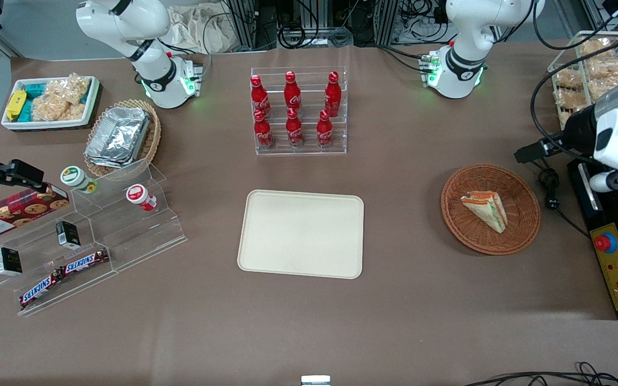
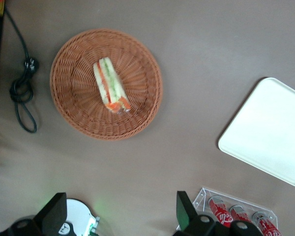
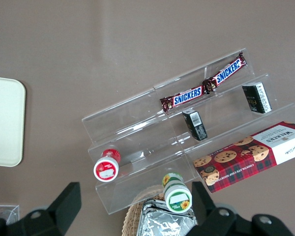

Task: Place sandwich from basket to tray
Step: 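Move the open left gripper over the sandwich in the wicker basket, then lower the left gripper and close it on the triangular sandwich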

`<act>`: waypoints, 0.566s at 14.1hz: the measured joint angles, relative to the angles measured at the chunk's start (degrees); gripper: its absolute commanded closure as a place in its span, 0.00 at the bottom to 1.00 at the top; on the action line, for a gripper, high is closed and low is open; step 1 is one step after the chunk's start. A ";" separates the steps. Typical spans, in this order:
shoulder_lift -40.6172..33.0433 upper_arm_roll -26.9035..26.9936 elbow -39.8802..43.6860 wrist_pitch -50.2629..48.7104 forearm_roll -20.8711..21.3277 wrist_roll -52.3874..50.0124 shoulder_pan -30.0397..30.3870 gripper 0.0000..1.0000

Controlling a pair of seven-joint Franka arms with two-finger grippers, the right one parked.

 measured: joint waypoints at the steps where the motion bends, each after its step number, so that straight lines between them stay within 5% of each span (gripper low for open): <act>1: 0.05 0.11 -1.84 0.92 -0.01 -0.76 0.13 0.00; 8: -2.09 1.86 -24.30 25.99 1.36 -8.78 0.28 0.00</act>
